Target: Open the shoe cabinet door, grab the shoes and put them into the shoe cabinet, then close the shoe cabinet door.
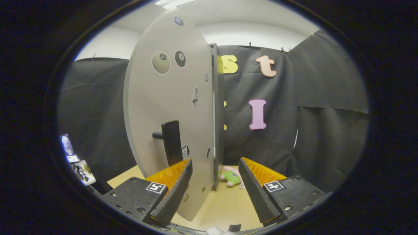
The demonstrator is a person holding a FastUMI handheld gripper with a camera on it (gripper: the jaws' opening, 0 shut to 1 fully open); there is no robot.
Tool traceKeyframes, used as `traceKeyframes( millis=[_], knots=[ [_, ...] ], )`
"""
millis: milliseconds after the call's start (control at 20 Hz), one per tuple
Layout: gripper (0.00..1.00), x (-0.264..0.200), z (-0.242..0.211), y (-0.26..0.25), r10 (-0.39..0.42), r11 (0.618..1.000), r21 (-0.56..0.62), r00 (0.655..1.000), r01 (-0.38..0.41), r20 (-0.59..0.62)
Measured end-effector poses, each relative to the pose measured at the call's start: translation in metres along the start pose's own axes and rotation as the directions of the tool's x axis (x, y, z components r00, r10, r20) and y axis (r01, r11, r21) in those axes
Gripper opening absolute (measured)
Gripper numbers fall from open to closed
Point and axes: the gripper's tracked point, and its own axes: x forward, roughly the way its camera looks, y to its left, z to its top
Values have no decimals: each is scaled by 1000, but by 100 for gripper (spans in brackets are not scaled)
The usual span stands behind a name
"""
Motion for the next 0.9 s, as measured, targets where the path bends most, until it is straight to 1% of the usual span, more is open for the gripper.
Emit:
traceKeyframes(
  millis=[150,500,650,800,900],
  knots=[
    [95,10,-2,36,0,1000,-7,1000,0,3],
    [94,46,4,119,-33,999,-35,999,34,18],
    [95,71,4,155,-44,998,-37,999,45,28],
    [95,105,2,195,-16,1000,-26,1000,16,20],
    [99,125,8,208,-31,999,-32,999,32,28]
  ],
)
